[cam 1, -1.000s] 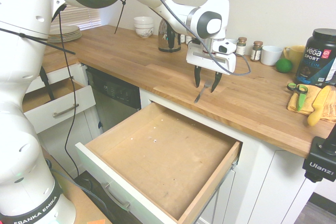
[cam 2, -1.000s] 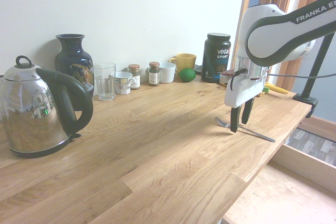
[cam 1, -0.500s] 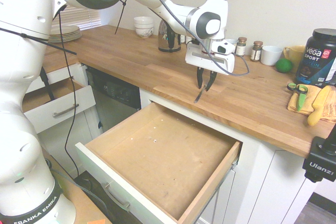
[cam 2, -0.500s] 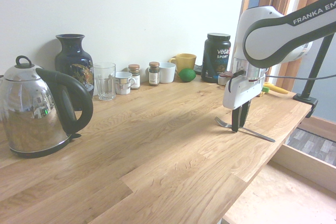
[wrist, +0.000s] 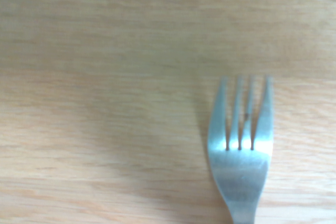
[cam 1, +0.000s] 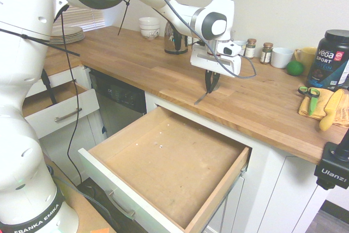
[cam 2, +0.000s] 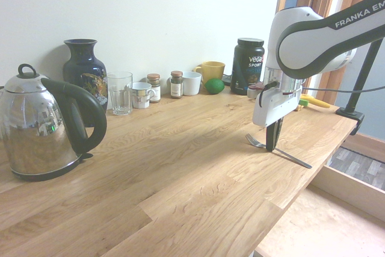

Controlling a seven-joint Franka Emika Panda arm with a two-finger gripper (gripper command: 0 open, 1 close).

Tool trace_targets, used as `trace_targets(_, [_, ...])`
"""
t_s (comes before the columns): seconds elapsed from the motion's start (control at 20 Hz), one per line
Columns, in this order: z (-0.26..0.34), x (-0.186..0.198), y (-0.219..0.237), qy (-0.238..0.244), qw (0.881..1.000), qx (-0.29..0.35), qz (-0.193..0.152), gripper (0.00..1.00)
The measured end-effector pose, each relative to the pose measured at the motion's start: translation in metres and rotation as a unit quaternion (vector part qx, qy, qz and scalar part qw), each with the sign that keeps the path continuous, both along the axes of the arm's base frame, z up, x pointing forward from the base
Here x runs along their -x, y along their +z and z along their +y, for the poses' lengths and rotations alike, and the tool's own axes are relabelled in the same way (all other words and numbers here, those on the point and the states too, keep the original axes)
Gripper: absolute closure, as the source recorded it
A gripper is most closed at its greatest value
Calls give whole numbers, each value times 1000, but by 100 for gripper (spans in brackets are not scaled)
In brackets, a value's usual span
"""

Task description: Put fork in the drawer

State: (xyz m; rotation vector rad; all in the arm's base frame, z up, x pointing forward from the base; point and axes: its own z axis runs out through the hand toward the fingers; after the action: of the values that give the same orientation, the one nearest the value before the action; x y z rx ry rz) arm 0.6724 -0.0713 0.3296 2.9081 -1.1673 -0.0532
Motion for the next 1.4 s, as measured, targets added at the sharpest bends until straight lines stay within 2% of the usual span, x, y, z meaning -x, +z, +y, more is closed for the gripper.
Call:
trace_targets(0.3, [2,-1,3,1,1000,0,-3,100])
trace_targets(0.8, [-1,-9,34,0,1000,3,-24,100])
trace_targets(1.2, [13,-4,83,8,999,3,-54,100])
trace_targets(1.4, [21,4,94,9,998,2,-57,100])
